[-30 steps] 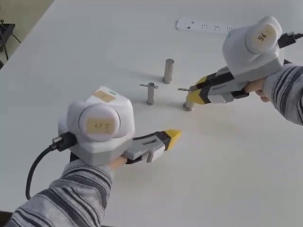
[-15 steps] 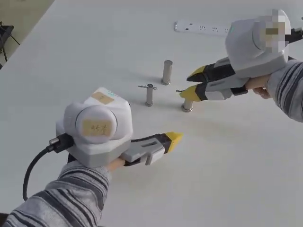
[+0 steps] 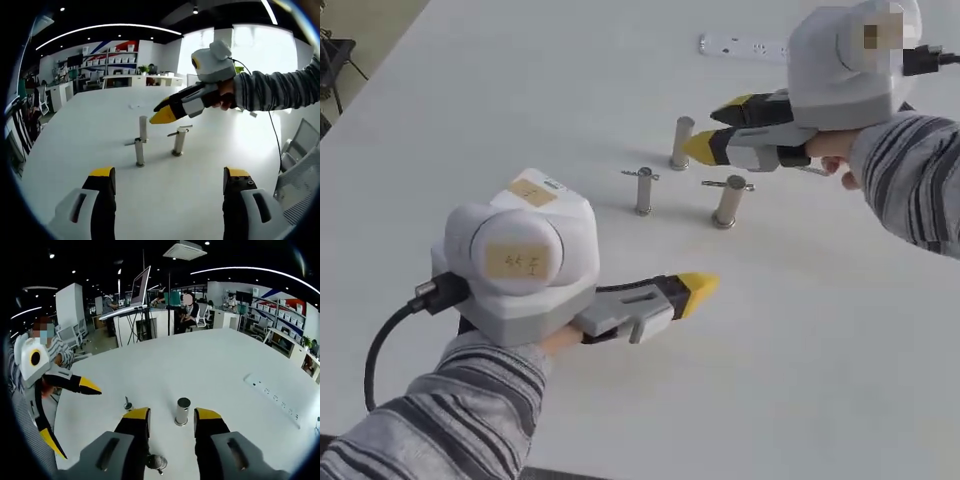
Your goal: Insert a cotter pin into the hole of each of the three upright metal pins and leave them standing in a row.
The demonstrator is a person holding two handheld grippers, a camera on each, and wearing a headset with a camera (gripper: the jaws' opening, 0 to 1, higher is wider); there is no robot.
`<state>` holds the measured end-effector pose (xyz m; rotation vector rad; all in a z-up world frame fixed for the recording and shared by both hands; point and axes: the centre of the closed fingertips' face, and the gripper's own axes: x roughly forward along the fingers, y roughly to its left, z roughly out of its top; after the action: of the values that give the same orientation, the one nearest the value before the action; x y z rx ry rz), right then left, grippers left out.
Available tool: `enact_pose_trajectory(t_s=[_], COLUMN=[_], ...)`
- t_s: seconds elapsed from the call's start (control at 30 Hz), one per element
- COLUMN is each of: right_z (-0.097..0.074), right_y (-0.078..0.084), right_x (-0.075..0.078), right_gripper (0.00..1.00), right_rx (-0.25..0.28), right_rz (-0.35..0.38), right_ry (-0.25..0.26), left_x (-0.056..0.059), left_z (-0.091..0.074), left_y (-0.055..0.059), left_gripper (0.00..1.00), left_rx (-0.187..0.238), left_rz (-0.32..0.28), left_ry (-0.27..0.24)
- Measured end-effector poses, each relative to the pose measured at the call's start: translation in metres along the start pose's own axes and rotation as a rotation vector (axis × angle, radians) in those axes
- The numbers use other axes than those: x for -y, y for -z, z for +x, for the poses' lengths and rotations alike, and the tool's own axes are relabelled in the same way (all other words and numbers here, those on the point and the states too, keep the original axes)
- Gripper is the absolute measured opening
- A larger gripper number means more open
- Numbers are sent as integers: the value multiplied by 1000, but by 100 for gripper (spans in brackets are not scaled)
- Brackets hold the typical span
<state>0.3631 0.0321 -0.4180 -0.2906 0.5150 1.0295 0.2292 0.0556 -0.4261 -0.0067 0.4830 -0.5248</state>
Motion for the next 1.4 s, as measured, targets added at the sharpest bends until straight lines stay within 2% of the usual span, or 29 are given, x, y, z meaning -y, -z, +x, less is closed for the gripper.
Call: enact_pose_trajectory(t_s=[0.1,0.17,0.23,0.3,0.4,0.5,0.67,0.77,0.8,1.0,1.1,1.23,1.3,1.4], right_z=[9,15,16,20,31,34,39,44,43,35,32,24,21,15], right_y=[0,2,1,4,7,11,10,8,7,8,9,14,17,22], right_x=[8,14,7,11,17,18,18,17,17,11,12,10,12,17], right_gripper=[29,27,25,25,22,19,13,10,10,8,8,8,8,8], right_rx=[10,12,13,1,1,-4,5,16,18,-1,-6,-34,-51,-55], right_rz=[40,75,83,88,123,120,150,186,181,109,100,70,33,33], right_ry=[25,46,52,83,74,83,66,36,49,31,37,38,41,39], left_x=[-1,-3,-1,0,1,2,2,1,1,1,2,4,4,4], left_z=[-1,-1,-2,-1,-1,0,-2,-2,-2,-4,-4,-4,-4,-4], left_y=[-1,-2,-4,-4,-6,-6,-6,-4,-4,-5,-4,-4,-5,-6], left_gripper=[92,98,99,99,99,99,99,99,99,99,99,99,99,99], left_rx=[0,4,14,7,12,14,15,7,8,10,6,6,6,6], left_rz=[11,14,31,44,37,31,28,25,24,21,21,23,23,26], left_ry=[-3,-15,-7,-5,1,7,13,15,16,24,28,31,32,32])
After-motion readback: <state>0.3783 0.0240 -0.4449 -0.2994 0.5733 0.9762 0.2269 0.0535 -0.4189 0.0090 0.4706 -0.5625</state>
